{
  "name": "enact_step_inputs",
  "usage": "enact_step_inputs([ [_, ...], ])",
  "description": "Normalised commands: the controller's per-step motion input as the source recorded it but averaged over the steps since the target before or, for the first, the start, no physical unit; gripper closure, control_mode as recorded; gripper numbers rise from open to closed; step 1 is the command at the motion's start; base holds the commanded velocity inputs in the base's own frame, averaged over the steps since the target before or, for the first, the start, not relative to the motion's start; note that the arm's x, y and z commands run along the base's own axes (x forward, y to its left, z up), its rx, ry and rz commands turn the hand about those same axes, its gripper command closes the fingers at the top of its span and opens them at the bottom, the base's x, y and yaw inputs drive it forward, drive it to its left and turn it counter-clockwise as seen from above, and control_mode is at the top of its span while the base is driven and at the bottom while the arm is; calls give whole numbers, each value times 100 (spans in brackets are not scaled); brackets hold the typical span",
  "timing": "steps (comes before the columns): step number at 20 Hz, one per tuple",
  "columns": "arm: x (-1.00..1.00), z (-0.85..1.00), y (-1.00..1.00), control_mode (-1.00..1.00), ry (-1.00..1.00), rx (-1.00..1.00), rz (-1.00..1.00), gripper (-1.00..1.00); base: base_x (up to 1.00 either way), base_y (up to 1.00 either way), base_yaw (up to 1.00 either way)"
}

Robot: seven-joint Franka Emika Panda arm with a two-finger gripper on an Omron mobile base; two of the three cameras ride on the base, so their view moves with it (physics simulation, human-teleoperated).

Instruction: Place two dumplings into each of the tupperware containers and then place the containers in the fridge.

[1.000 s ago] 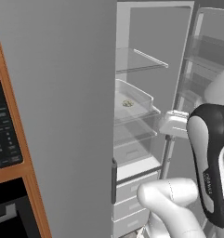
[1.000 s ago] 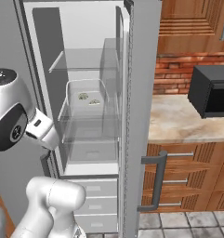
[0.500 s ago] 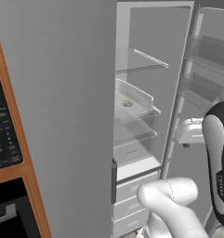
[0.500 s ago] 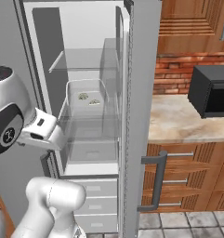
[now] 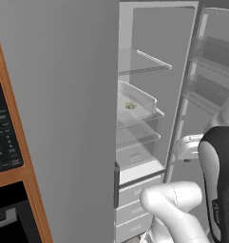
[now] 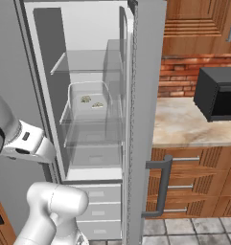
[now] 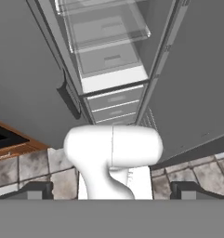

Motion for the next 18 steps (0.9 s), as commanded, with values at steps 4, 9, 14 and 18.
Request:
enact_step_inputs([
  [4,0,0,3,100,2,0,0,-100,0,0,0],
  [9,0,0,0,100,0,0,0,-100,-68,-1,-2],
  [14,0,0,0,100,0,0,0,-100,-91,16,-31],
  [18,0,0,0,100,0,0,0,-100,-66,12,-93],
])
